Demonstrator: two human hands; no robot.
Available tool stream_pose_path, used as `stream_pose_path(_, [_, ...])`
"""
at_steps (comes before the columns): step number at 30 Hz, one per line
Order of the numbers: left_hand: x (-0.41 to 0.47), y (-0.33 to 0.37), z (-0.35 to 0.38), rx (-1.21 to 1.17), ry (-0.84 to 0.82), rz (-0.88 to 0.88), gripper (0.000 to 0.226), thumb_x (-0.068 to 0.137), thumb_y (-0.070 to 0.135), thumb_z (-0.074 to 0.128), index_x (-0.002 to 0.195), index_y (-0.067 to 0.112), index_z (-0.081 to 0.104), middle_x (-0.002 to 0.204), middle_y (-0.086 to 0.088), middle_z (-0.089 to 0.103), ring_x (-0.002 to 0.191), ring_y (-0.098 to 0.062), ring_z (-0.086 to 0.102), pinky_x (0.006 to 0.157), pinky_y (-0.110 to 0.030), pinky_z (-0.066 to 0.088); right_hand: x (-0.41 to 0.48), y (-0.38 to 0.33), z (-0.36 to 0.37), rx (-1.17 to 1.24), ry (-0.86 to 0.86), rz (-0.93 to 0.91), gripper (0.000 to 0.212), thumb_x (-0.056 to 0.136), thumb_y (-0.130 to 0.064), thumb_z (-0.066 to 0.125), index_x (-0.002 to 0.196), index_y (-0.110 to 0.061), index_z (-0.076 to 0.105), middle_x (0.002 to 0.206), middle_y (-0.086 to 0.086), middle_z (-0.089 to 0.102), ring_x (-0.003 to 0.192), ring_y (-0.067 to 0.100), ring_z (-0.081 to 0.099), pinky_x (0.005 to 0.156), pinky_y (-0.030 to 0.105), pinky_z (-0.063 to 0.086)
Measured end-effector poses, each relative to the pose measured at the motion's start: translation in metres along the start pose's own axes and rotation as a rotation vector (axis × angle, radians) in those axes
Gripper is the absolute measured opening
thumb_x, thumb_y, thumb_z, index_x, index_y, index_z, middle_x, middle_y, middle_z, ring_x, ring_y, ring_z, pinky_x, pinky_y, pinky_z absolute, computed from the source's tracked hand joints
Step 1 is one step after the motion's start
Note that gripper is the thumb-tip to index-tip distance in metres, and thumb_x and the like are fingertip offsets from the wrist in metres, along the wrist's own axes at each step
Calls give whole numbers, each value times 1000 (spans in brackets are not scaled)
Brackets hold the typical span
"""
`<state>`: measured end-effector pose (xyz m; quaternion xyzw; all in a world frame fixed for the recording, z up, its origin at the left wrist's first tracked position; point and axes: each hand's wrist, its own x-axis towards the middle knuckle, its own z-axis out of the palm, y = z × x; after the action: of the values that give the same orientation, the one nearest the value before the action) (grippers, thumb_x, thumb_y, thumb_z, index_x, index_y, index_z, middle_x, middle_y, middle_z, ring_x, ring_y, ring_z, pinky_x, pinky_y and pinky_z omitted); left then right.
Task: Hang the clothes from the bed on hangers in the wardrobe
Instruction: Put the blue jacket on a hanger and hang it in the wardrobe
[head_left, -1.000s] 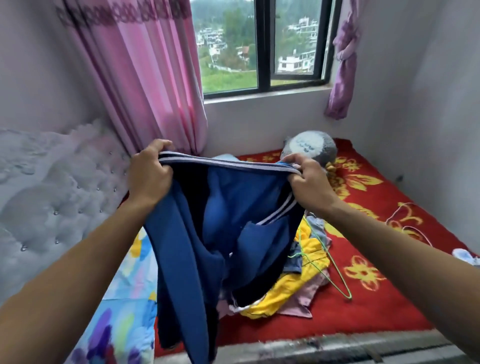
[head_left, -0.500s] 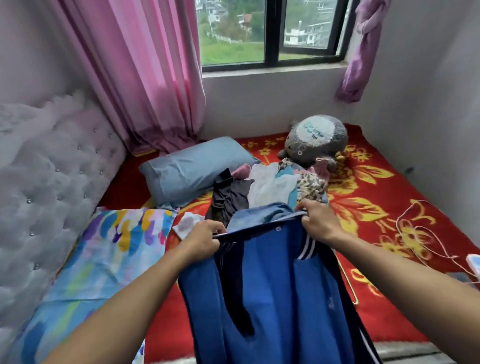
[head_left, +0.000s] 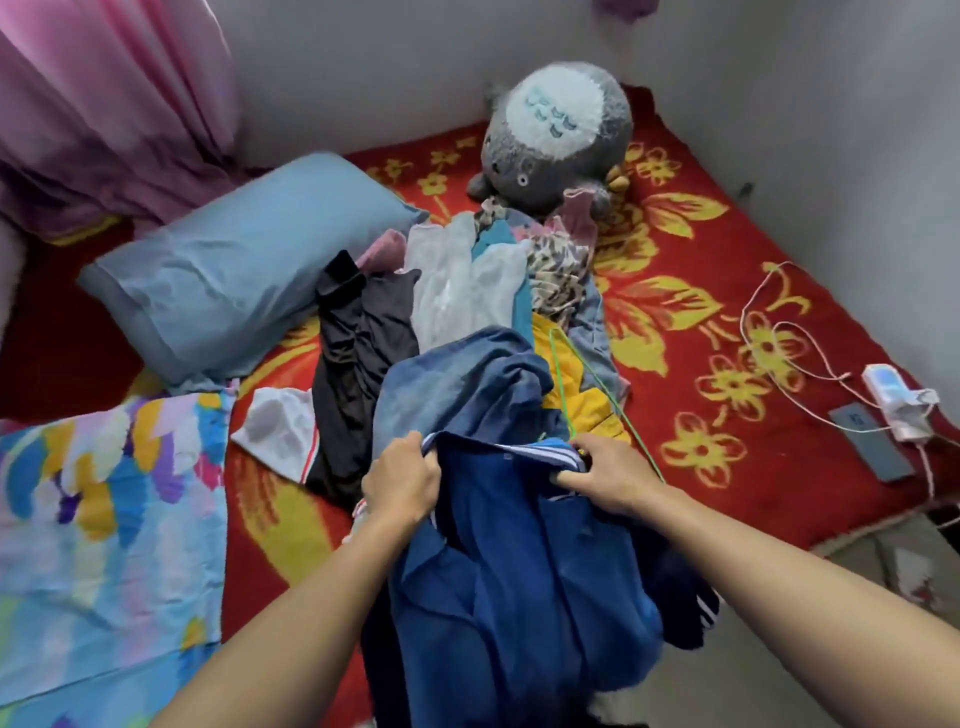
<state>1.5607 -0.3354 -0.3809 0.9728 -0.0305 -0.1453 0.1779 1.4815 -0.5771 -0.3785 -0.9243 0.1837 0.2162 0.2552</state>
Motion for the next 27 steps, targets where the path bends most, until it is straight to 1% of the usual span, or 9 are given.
stream_pose_path(3, [12,-5,25,-40,-26,-52,26,97,32,38,91,12,54,102,-14,62,94,-38,58,74,-41,45,11,26,29,209,-196,98,53,80,-53,70,121,-20,62,110,1,65,98,16,59,83,28,44])
stream_pose_path(7, [23,-10,43,-154,-41,-97,27,97,33,42,80,14,50,92,-15,63,88,-37,57,69,-40,41,52,73,52,198,-149,230,28,90,-34,59,107,-14,69,110,9,69,105,27,61,82,29,44])
stream_pose_path(9, [27,-13,50,-197,-46,-133,30,96,36,44,70,20,43,82,-11,62,81,-36,56,66,-38,39,78,90,55,114,-133,294,25,91,-21,52,108,-15,68,116,15,67,110,33,59,85,34,44])
stream_pose_path(13, [31,-15,67,-267,-31,-200,34,95,38,46,68,18,44,67,-2,56,73,-31,53,65,-39,38,134,103,64,26,-125,275,45,88,-12,49,134,-11,48,130,19,57,117,37,55,91,38,46])
stream_pose_path(17, [29,-18,86,-317,8,-235,29,94,36,47,71,18,49,66,1,56,73,-28,54,69,-42,41,176,102,88,95,-204,239,73,84,-15,62,146,-11,23,129,21,55,113,39,56,84,39,45])
stream_pose_path(19, [28,-22,90,-317,29,-258,30,90,44,44,70,21,48,68,4,56,76,-28,54,70,-44,43,187,98,94,134,-203,240,87,83,-20,66,151,-17,13,129,21,56,114,39,56,85,38,44])
stream_pose_path(21, [26,-22,86,-301,42,-297,33,85,49,41,69,22,46,69,4,56,77,-28,53,71,-44,42,187,89,91,122,-77,208,72,90,-30,61,148,-19,21,124,23,59,111,42,56,82,41,42])
stream_pose_path(24, [31,-16,66,-337,72,-324,28,92,32,48,69,15,48,67,0,54,71,-28,52,64,-42,39,175,70,58,163,223,124,38,98,-42,44,129,-21,50,109,23,64,101,44,58,76,44,42])
stream_pose_path(27, [44,-10,38,-338,126,-310,18,93,14,50,78,9,58,72,0,59,73,-22,54,64,-36,37,156,56,14,380,304,-67,17,96,-32,54,101,-26,69,87,5,70,85,31,64,69,37,44])
